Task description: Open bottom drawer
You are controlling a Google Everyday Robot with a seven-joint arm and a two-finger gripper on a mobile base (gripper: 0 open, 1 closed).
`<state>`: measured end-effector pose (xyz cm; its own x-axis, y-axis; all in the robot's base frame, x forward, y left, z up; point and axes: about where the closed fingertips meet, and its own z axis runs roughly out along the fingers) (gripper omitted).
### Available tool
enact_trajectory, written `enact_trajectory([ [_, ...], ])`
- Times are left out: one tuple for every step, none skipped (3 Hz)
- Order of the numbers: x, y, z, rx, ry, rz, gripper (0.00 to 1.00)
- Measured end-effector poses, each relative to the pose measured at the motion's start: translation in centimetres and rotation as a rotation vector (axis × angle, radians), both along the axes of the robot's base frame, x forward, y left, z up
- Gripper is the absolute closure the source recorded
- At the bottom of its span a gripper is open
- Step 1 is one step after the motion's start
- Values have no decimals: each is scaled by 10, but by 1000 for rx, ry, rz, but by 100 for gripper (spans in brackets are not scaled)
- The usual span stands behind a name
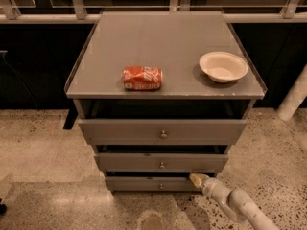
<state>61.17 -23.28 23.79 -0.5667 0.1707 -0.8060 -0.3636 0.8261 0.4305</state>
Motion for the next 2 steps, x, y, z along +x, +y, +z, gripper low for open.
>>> enact_trajectory([
  [13,-10,-13,-23,14,-30,100],
  [26,-18,-34,-35,46,-64,100],
])
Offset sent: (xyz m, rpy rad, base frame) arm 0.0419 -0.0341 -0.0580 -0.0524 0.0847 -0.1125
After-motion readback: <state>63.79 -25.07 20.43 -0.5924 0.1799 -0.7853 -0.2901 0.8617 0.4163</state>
